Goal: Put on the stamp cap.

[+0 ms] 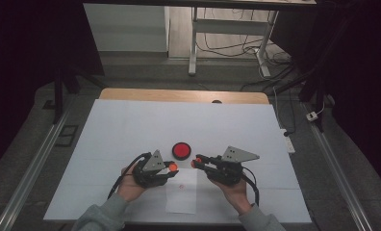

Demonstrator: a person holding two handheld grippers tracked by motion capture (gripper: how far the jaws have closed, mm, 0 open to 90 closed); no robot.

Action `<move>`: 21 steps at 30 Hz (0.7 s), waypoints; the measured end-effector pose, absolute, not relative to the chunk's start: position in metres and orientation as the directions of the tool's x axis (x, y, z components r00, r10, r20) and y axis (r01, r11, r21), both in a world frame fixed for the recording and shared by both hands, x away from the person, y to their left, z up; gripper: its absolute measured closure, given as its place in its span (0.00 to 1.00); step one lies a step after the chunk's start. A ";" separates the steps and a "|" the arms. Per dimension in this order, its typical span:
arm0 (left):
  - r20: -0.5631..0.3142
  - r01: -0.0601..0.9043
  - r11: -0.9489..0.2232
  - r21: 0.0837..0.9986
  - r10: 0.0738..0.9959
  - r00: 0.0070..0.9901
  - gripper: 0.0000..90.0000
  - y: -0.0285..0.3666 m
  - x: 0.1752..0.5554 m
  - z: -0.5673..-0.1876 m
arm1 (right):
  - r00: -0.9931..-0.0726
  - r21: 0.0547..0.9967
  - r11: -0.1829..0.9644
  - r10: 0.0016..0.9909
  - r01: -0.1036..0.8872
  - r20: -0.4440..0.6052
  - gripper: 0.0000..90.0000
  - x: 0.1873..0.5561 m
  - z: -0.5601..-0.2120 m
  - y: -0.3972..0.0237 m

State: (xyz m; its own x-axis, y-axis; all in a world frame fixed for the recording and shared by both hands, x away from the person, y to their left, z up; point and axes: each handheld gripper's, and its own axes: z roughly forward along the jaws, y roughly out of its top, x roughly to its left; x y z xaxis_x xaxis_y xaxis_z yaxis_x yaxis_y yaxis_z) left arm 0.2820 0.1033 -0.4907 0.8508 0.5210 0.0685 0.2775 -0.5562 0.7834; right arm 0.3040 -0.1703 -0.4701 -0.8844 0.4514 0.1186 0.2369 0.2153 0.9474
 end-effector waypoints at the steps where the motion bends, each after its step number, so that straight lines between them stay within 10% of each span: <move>1: 0.067 0.278 -0.556 0.783 0.520 0.851 0.71 0.102 0.282 -0.491 | -0.885 0.948 0.215 0.451 0.236 0.118 0.80 0.304 -0.470 -0.170; 21: 0.070 0.259 -0.582 0.771 0.481 0.874 0.71 0.077 0.285 -0.496 | -0.892 0.944 0.230 0.436 0.238 0.119 0.80 0.303 -0.473 -0.164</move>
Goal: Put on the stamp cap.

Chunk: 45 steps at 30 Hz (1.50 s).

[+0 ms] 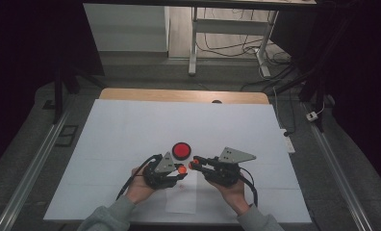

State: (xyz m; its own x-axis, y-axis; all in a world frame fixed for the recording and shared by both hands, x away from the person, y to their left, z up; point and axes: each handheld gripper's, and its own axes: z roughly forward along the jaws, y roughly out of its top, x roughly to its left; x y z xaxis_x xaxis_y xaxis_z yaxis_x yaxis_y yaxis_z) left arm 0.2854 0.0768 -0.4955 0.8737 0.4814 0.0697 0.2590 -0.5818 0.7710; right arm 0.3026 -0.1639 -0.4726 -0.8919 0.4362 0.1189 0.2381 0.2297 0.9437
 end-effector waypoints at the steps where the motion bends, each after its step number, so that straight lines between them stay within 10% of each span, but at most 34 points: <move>1: 0.069 0.259 -0.582 0.771 0.481 0.874 0.71 0.076 0.286 -0.496 | -0.892 0.944 0.230 0.436 0.238 0.118 0.80 0.303 -0.473 -0.164; 45: 0.065 0.245 -0.577 0.779 0.464 0.884 0.71 0.067 0.284 -0.493 | -0.910 0.933 0.271 0.398 0.235 0.114 0.80 0.300 -0.480 -0.149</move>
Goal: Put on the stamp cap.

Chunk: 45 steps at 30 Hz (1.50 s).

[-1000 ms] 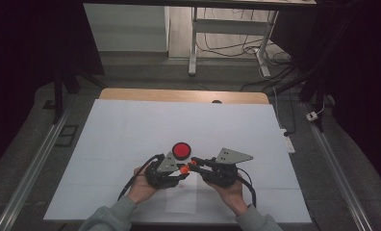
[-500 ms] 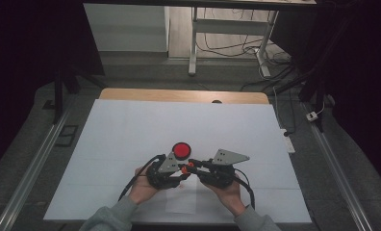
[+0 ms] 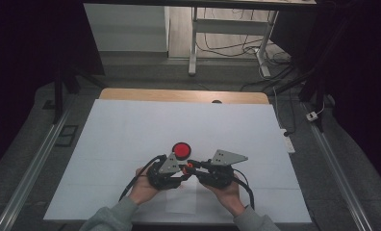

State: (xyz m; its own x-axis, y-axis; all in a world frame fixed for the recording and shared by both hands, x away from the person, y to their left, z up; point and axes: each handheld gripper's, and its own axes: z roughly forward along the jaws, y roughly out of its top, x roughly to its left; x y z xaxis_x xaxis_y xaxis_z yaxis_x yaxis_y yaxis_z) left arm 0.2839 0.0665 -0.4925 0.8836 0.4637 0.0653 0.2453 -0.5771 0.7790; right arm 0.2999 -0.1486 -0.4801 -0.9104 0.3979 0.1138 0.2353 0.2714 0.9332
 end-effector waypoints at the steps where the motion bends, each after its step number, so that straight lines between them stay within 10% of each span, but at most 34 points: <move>1: 0.068 0.242 -0.581 0.777 0.460 0.885 0.71 0.067 0.284 -0.492 | -0.910 0.933 0.271 0.398 0.235 0.114 0.80 0.300 -0.480 -0.148; 45: 0.104 0.223 -0.564 0.795 0.489 0.866 0.72 0.066 0.276 -0.491 | -0.915 0.941 0.273 0.394 0.202 0.083 0.81 0.297 -0.483 -0.148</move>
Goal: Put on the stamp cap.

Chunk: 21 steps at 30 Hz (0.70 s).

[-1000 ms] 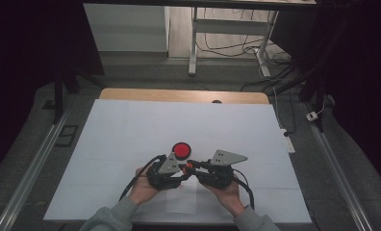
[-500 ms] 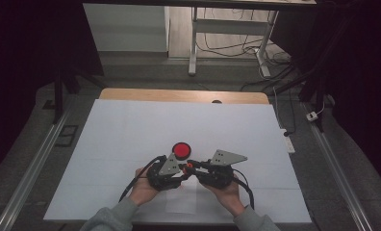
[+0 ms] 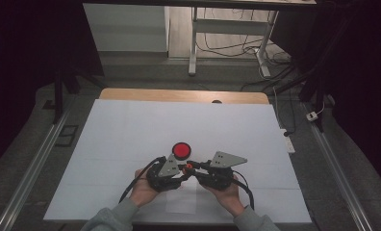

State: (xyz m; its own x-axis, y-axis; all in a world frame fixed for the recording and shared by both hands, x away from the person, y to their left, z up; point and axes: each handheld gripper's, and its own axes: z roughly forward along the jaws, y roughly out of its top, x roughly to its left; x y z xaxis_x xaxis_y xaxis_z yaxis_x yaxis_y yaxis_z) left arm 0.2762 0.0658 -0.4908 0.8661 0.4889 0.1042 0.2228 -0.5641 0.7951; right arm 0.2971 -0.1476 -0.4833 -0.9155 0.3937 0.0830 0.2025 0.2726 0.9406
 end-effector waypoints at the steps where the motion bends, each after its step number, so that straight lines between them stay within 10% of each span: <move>1: 0.108 0.221 -0.567 0.794 0.489 0.865 0.72 0.066 0.276 -0.491 | -0.916 0.942 0.274 0.394 0.196 0.076 0.81 0.296 -0.483 -0.147; 21: 0.097 0.231 -0.580 0.781 0.477 0.873 0.72 0.068 0.278 -0.493 | -0.913 0.944 0.263 0.400 0.198 0.080 0.81 0.295 -0.490 -0.146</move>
